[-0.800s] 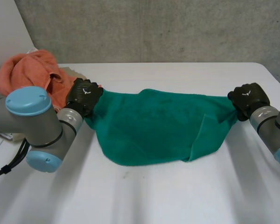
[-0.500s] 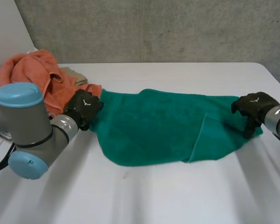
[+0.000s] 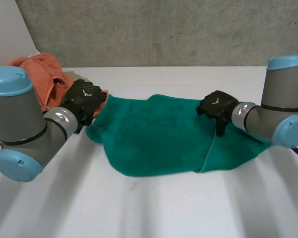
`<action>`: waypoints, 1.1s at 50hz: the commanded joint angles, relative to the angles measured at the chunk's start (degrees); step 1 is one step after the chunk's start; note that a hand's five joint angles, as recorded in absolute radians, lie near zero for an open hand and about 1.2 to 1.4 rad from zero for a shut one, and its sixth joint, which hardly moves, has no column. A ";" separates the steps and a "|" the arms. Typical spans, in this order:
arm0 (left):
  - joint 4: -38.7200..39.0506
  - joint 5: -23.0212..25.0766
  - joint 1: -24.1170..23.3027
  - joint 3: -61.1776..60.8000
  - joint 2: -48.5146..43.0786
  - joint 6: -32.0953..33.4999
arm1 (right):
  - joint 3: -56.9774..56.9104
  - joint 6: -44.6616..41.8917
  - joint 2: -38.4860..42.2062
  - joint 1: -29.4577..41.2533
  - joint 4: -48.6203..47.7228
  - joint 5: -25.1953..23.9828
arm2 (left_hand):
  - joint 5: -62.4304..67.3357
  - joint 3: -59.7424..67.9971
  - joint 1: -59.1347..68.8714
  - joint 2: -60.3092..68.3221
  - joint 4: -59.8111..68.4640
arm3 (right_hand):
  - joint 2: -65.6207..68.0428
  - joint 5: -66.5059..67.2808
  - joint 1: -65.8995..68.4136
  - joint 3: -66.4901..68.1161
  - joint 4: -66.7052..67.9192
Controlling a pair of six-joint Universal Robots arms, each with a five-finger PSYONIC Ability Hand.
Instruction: Fold the laundry.
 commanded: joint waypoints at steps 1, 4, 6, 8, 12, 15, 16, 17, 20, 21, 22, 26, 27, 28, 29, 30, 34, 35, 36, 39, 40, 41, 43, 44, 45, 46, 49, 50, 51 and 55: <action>0.03 -0.03 0.46 0.64 -0.09 -0.01 | -2.37 -4.81 4.41 -0.23 -1.52 2.93 | 12.91 12.01 12.88 11.48 11.34 | 1.64 3.61 1.23 1.14 2.12; -0.15 -0.03 0.47 0.82 -0.17 0.08 | -2.99 -5.25 5.29 -0.67 -1.61 4.25 | 12.91 12.01 12.88 11.48 11.34 | 3.32 5.29 2.91 2.82 3.79; -0.33 -0.03 0.47 0.90 -0.26 0.17 | -3.25 -5.34 5.56 -1.11 -1.61 5.47 | 12.91 12.01 12.88 11.48 11.34 | 3.83 5.80 3.41 3.33 4.30; -0.41 -0.03 0.47 0.90 -0.35 0.17 | -3.51 -5.43 5.73 -1.37 -1.61 6.18 | 12.91 12.01 12.88 11.48 11.34 | 4.33 6.30 3.92 3.83 4.80; -0.68 0.24 0.47 0.82 -1.31 0.17 | -3.52 -5.51 6.00 -1.90 -1.61 6.89 | 12.91 12.01 12.88 11.48 11.34 | 8.20 10.16 7.78 7.69 8.67; -0.85 0.32 0.55 0.82 -1.93 0.17 | -3.43 -5.60 6.26 -1.99 -1.70 7.24 | 12.91 12.01 12.88 11.48 11.34 | 20.60 22.57 20.19 20.10 21.08; -0.94 0.32 0.55 0.73 -2.02 0.17 | -3.34 -5.52 6.17 -1.99 -1.70 7.24 | 12.91 12.01 12.88 11.48 11.34 | 27.15 29.11 26.73 26.64 27.62; -1.03 0.41 0.64 0.47 -2.02 0.17 | -3.25 -5.51 5.91 -2.08 -1.88 7.42 | 11.43 10.53 11.40 10.00 9.86 | 48.19 50.16 47.78 47.69 48.67; -1.20 0.67 0.73 -0.06 -1.85 -0.10 | -2.99 -5.08 4.86 -2.25 -1.44 7.77 | -1.32 -2.23 -1.35 -2.76 -2.90 | 53.48 55.44 53.06 52.97 53.95; -1.29 1.02 0.90 -0.67 -1.76 -0.10 | -2.38 -4.38 3.81 -2.43 -1.18 8.03 | -9.36 -10.27 -9.39 -10.80 -10.93 | 53.48 55.44 53.06 52.97 53.95; -1.29 1.20 0.99 -0.85 -1.67 0.08 | -1.85 -4.02 3.10 -2.51 -1.00 8.03 | -12.94 -13.84 -12.97 -14.37 -14.51 | 53.48 55.44 53.06 52.97 53.95; -1.38 2.61 1.26 -1.64 -1.93 0.52 | 3.06 -1.56 -2.16 -3.48 0.14 7.51 | -25.57 -26.47 -25.60 -27.00 -27.14 | 53.48 55.44 53.06 52.97 53.95; -1.38 2.96 1.43 -1.64 -2.02 0.78 | 4.21 -1.30 -3.31 -3.74 0.23 7.42 | -27.26 -28.16 -27.29 -28.69 -28.83 | 53.48 55.44 53.06 52.97 53.95; -1.47 3.48 1.69 -1.64 -2.45 1.13 | 6.57 -0.77 -5.75 -4.18 0.14 7.24 | -28.77 -29.68 -28.80 -30.21 -30.34 | 53.48 55.44 53.06 52.97 53.95; -1.47 3.66 1.87 -1.56 -2.72 1.31 | 7.72 -0.59 -7.00 -4.45 0.14 7.07 | -28.95 -29.86 -28.98 -30.39 -30.53 | 53.48 55.44 53.06 52.97 53.95; -1.47 4.01 2.05 -1.38 -3.16 1.57 | 8.87 -0.24 -8.23 -4.62 0.49 6.89 | -28.96 -29.86 -28.99 -30.39 -30.53 | 53.48 55.44 53.06 52.97 53.95; -1.29 5.15 2.75 -0.07 -6.41 3.24 | 15.98 0.29 -15.17 -5.85 1.02 5.75 | -28.79 -29.69 -28.82 -30.22 -30.36 | 53.48 55.44 53.06 52.97 53.95; -1.38 5.42 2.75 0.46 -7.11 3.59 | 17.30 0.37 -16.49 -6.20 1.02 5.49 | -28.62 -29.53 -28.65 -30.06 -30.19 | 53.48 55.44 53.06 52.97 53.95; -1.38 5.42 2.66 1.51 -8.42 4.29 | 19.58 0.46 -18.94 -6.82 1.37 4.87 | -27.79 -28.69 -27.82 -29.22 -29.36 | 53.48 55.44 53.06 52.97 53.95; -1.64 5.68 2.40 3.01 -10.28 5.00 | 22.58 0.72 -22.64 -7.96 1.46 4.60 | -20.08 -20.98 -20.11 -21.51 -21.65 | 53.48 55.44 53.06 52.97 53.95; -1.99 5.60 2.22 4.14 -11.41 5.26 | 24.07 1.16 -24.66 -8.83 1.46 4.60 | -10.55 -11.45 -10.58 -11.98 -12.12 | 53.48 55.44 53.06 52.97 53.95; -2.34 5.60 2.05 4.77 -12.12 5.44 | 24.69 1.43 -25.63 -9.37 1.46 4.60 | -4.79 -5.70 -4.82 -6.23 -6.36 | 53.48 55.44 53.06 52.97 53.95; -3.75 5.33 1.70 5.82 -12.83 5.62 | 25.75 1.95 -27.39 -10.33 1.55 4.69 | 12.81 11.90 12.78 11.37 11.24 | 53.48 55.44 53.06 52.97 53.95; -5.49 5.07 1.61 6.70 -13.09 5.44 | 26.54 2.48 -28.88 -11.21 1.98 4.78 | 12.91 12.01 12.88 11.47 11.34 | 53.48 55.44 53.06 52.97 53.95; -6.73 4.98 1.61 7.14 -12.83 5.35 | 26.98 2.48 -29.59 -11.65 2.42 4.69 | 12.91 12.01 12.88 11.48 11.34 | 53.48 55.44 53.06 52.97 53.95; -8.13 4.98 1.61 7.32 -12.57 5.27 | 27.33 2.48 -30.29 -12.09 3.12 4.69 | 12.91 12.01 12.88 11.48 11.34 | 53.48 55.44 53.06 52.97 53.95; -14.46 6.21 1.78 6.80 -9.59 3.69 | 28.04 1.43 -32.58 -13.41 7.34 4.60 | 12.91 12.01 12.88 11.48 11.34 | 53.48 55.44 53.06 52.97 53.95; -15.96 6.73 1.78 6.53 -8.62 3.16 | 28.04 0.65 -33.11 -13.85 9.09 4.69 | 12.91 12.01 12.88 11.48 11.34 | 53.48 55.44 53.06 52.97 53.95; -17.36 7.35 1.87 6.27 -7.48 2.55 | 28.13 -0.06 -33.55 -14.20 10.50 4.78 | 12.91 12.01 12.88 11.48 11.34 | 53.48 55.44 53.06 52.97 53.95; -24.04 8.15 2.14 4.77 -2.03 0.78 | 28.92 -7.34 -34.87 -16.05 20.34 5.57 | 12.91 12.01 12.88 11.48 11.34 | 53.48 55.44 53.06 52.97 53.95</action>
